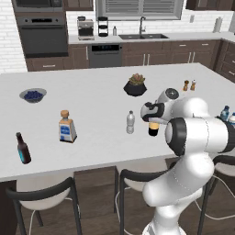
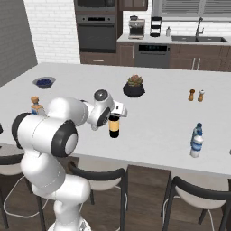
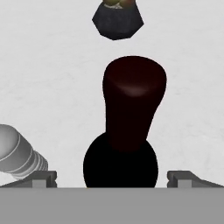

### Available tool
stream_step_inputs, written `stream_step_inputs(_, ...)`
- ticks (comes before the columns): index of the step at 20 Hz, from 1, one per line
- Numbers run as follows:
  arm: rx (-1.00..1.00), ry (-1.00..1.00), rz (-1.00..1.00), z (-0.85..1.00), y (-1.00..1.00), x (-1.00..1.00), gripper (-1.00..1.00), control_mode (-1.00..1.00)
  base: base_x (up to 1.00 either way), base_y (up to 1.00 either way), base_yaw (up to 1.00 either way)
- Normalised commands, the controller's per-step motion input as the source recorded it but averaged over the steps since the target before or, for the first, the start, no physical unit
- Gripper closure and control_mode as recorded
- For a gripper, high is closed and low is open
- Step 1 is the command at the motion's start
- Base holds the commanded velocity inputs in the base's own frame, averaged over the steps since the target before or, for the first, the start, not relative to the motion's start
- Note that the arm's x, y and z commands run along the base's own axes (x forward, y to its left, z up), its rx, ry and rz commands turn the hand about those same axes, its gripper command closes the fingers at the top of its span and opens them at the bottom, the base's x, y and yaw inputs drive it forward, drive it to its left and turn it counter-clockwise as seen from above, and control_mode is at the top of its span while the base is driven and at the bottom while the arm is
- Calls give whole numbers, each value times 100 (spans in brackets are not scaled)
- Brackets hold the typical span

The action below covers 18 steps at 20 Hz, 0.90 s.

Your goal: Move the plastic bottles in the middle to the plastics group, and the glass bottles in the middle to the glass group.

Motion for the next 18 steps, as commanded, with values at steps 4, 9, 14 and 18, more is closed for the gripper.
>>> stream_step_inputs(4, 0, 0, 0, -11, 0, 17, -100, -100, 0, 0, 0)
stream_step_inputs(9, 0, 0, 0, -10, -1, 16, -100, -100, 0, 0, 0)
stream_step_inputs(14, 0, 0, 0, -6, -1, 9, -100, -100, 0, 0, 0)
stream_step_inputs(18, 0, 0, 0, 0, 0, 0, 100, -100, 0, 0, 0)
